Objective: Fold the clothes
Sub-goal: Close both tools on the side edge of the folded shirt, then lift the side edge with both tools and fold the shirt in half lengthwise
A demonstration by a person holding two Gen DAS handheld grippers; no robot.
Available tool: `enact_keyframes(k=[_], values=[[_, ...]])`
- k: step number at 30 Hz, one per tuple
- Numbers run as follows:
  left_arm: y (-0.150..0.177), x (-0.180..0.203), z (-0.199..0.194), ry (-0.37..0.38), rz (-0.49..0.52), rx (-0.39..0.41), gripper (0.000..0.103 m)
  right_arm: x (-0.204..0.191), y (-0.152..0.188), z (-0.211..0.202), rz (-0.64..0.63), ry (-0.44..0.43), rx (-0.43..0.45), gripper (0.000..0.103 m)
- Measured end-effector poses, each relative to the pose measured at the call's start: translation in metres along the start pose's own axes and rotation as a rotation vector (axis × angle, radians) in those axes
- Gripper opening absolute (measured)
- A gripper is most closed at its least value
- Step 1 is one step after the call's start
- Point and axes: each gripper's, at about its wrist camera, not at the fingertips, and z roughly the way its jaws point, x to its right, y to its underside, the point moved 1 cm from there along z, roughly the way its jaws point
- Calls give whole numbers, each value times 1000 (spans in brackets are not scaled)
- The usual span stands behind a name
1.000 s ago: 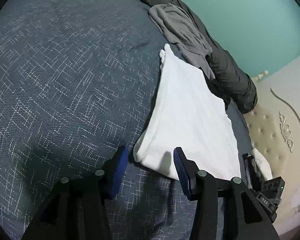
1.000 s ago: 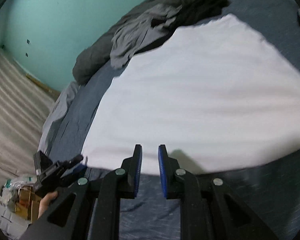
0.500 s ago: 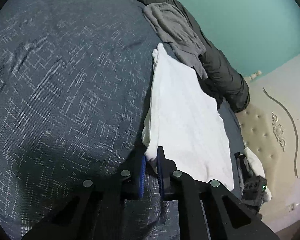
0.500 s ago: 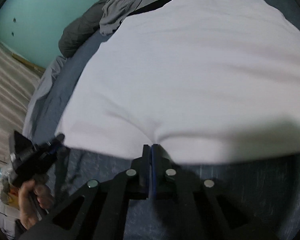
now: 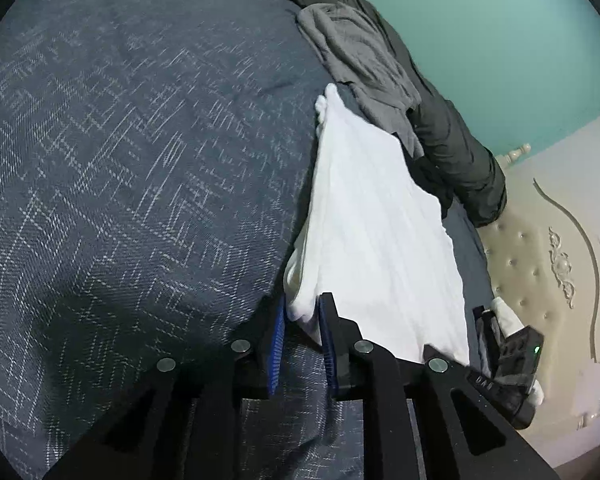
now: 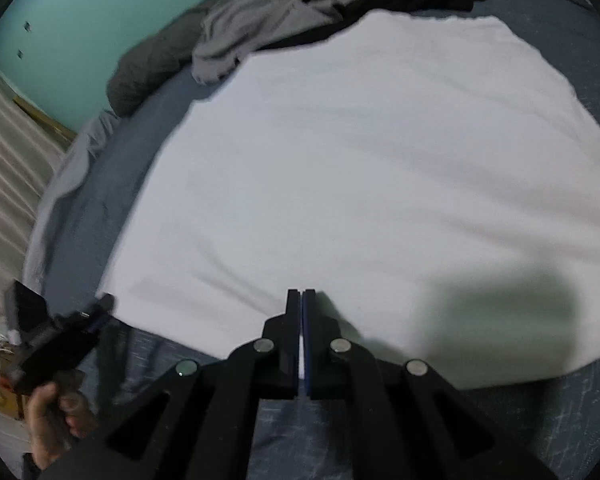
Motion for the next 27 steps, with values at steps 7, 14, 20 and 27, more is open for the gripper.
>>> enact_keyframes(k=[7, 14, 20, 27], values=[[3, 7, 4, -1, 21, -13, 38, 1, 26, -8, -14, -11, -30, 0], [4, 8, 10, 16, 23, -10, 39, 13, 40, -55, -5, -55, 72, 1], [1, 13, 14, 24, 43, 12, 18, 34, 44, -72, 20, -53, 135, 2], [-1, 23, 12, 27, 73, 43, 5, 58, 46, -91, 61, -52, 197, 2]])
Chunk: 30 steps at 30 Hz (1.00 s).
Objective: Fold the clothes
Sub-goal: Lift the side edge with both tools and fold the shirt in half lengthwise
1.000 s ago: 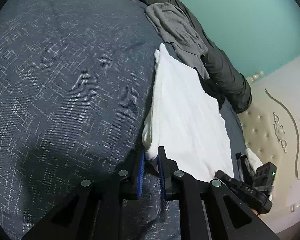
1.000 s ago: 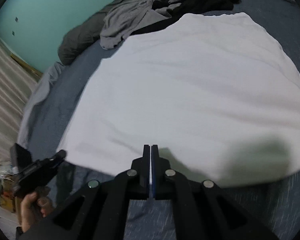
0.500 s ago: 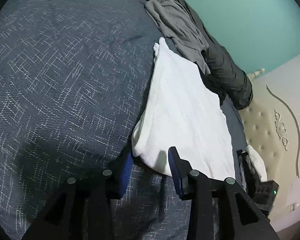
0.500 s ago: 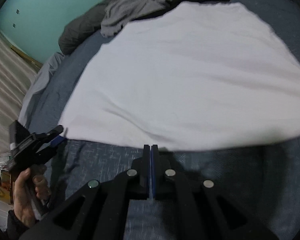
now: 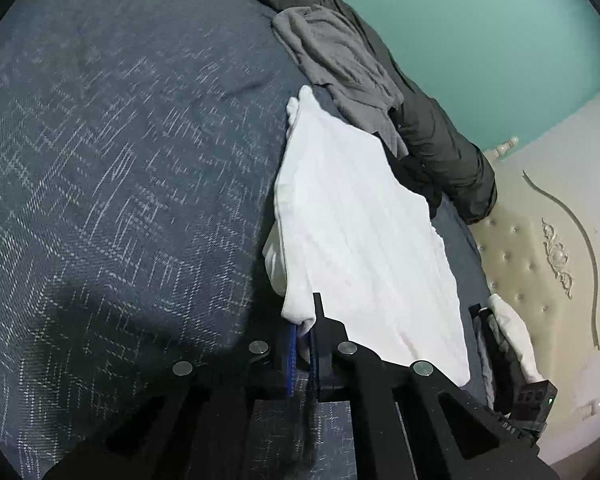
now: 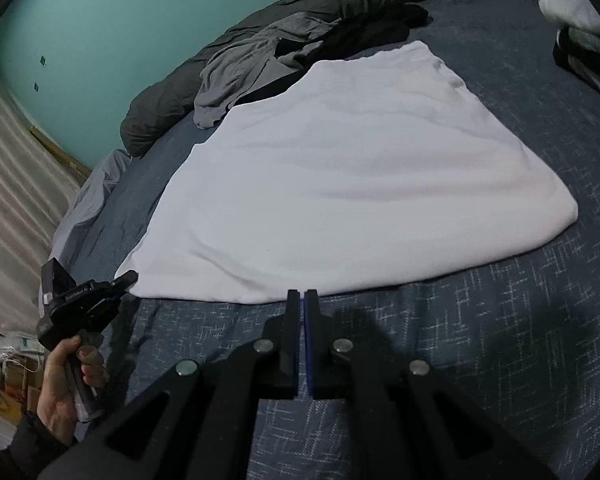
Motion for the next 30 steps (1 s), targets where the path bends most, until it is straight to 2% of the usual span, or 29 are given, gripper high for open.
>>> enact_keyframes(k=[8, 16, 25, 30], values=[[-8, 24, -10, -1, 61, 32, 4, 29, -11, -16, 74, 1, 46, 2], [-29, 82, -1, 3, 139, 36, 4, 57, -19, -30, 138, 9, 89, 2], [-37, 213, 50, 39, 314, -12, 4, 83, -24, -45, 186, 16, 128, 2], [-9, 309, 106, 81, 472, -99, 4, 101, -28, -58, 206, 26, 150, 2]])
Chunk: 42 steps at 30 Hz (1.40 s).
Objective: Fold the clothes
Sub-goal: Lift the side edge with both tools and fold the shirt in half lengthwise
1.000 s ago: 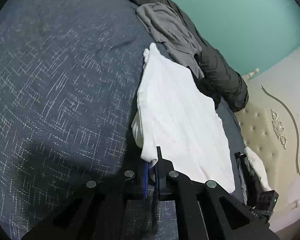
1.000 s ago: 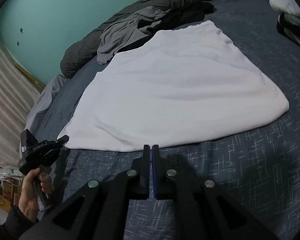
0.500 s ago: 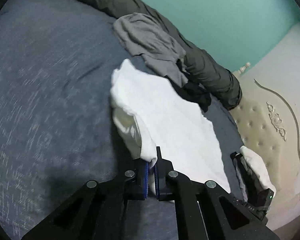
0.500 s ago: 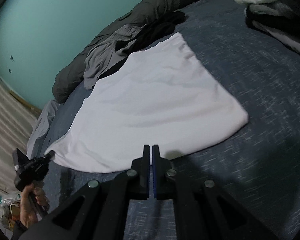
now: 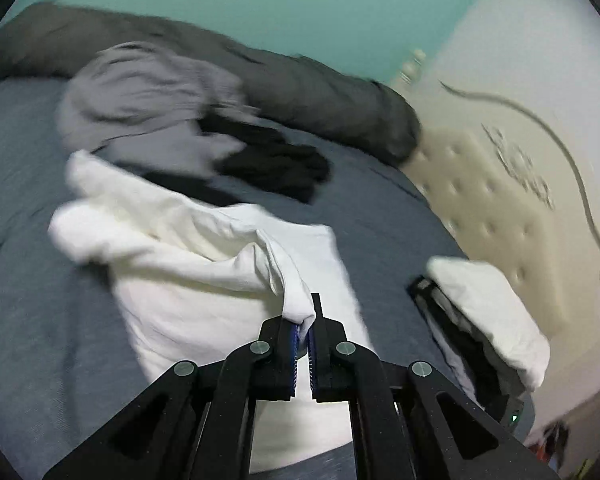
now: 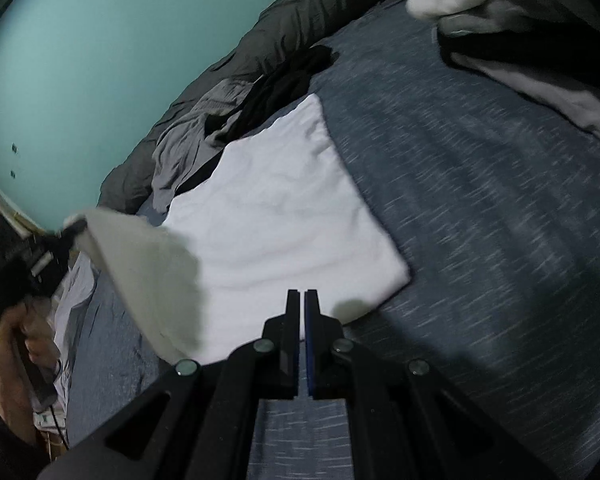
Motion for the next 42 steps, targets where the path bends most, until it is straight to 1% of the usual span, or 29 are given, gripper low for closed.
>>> enact_keyframes(k=[2, 4, 9, 11, 13, 15, 18, 19, 20, 21, 23, 25, 26, 27, 28, 30, 34, 35, 38, 39, 41, 42], values=[[7, 34, 30, 27, 59, -61, 4, 8, -4, -5, 11, 5, 11, 2], [25, 61, 60, 46, 113, -135, 4, 16, -8, -12, 23, 12, 25, 2], [85, 90, 120, 48, 190, -309, 3, 30, -17, -22, 30, 35, 53, 2], [103, 90, 131, 37, 202, -348, 4, 34, -20, -23, 41, 31, 56, 2], [113, 87, 134, 20, 209, -365, 4, 38, -23, -23, 52, 30, 58, 2], [115, 83, 133, 12, 208, -368, 4, 38, -26, -20, 60, 23, 57, 2], [114, 79, 120, 15, 210, -353, 8, 33, -27, -14, 57, 0, 47, 2], [113, 78, 116, 17, 211, -347, 16, 30, -27, -12, 55, -12, 43, 2], [113, 77, 111, 19, 212, -342, 31, 28, -28, -10, 53, -24, 40, 2], [111, 75, 103, 19, 214, -330, 36, 26, -29, -8, 51, -35, 39, 2], [109, 68, 83, 15, 210, -298, 38, 21, -31, -6, 44, -54, 45, 3], [109, 54, 66, -19, 209, -275, 38, 17, -34, -2, 39, -73, 43, 9], [111, 46, 59, -43, 210, -265, 38, 15, -35, 0, 36, -83, 42, 23], [112, 37, 54, -65, 207, -261, 38, 13, -36, 2, 32, -89, 39, 40], [114, 29, 51, -87, 203, -262, 38, 11, -36, 5, 24, -90, 31, 44], [117, 6, 45, -134, 176, -267, 38, 6, -37, 10, 8, -90, 15, 44], [121, -29, 35, -173, 100, -260, 38, 0, -37, 22, -30, -66, -12, 44], [122, -36, 33, -169, 77, -257, 38, -1, -37, 24, -36, -60, -17, 44], [125, -55, 31, -111, -26, -251, 38, -1, -35, 30, -45, -62, -28, 42], [126, -60, 32, -100, -53, -251, 38, -1, -36, 29, -45, -62, -23, 31], [129, -67, 33, -86, -88, -254, 38, -1, -36, 27, -45, -63, -13, 13], [131, -69, 35, -78, -97, -258, 38, -1, -36, 27, -45, -63, -8, 9]])
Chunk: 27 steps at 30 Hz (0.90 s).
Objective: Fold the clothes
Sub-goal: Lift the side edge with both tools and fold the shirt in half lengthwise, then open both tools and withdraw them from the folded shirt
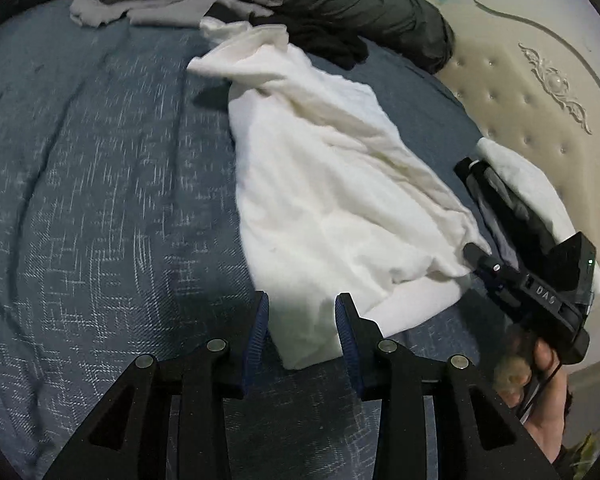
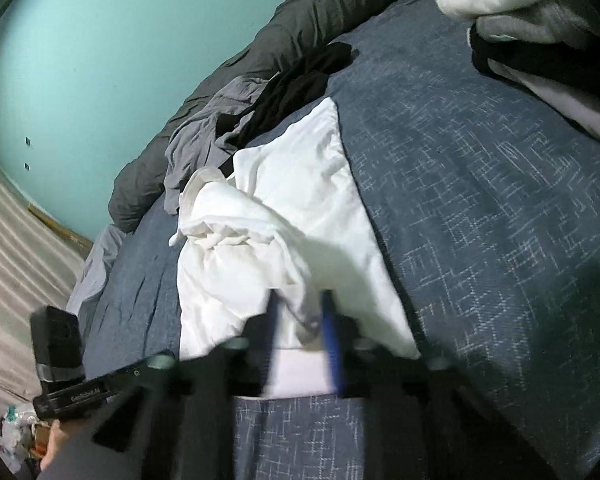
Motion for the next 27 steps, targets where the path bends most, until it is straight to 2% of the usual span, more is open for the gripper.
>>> enact_keyframes(k=[3, 4, 5, 6, 11, 16, 19, 27], values=[[3, -4, 6, 24, -22, -20, 37, 0, -1, -2, -1, 0, 15, 4], [4, -6, 8, 26, -25, -23, 29, 0, -1, -3, -1, -1, 20, 4], [5, -6, 9, 26, -25, -28, 8, 0, -1, -4, -1, -1, 25, 4], [5, -6, 9, 27, -22, -28, 4, 0, -2, -4, -1, -1, 30, 4], [2, 0, -3, 31, 6, -8, 4, -6, -7, -23, -6, -17, 79, 4], [2, 3, -16, 24, 33, -2, 4, -1, -7, -38, 24, -16, 84, 4], [9, 4, -8, 1, 45, -32, 4, 7, 0, -34, 33, 23, 39, 4], [15, 3, -5, -15, 40, -30, 5, 26, 16, -12, 51, 134, -72, 4]])
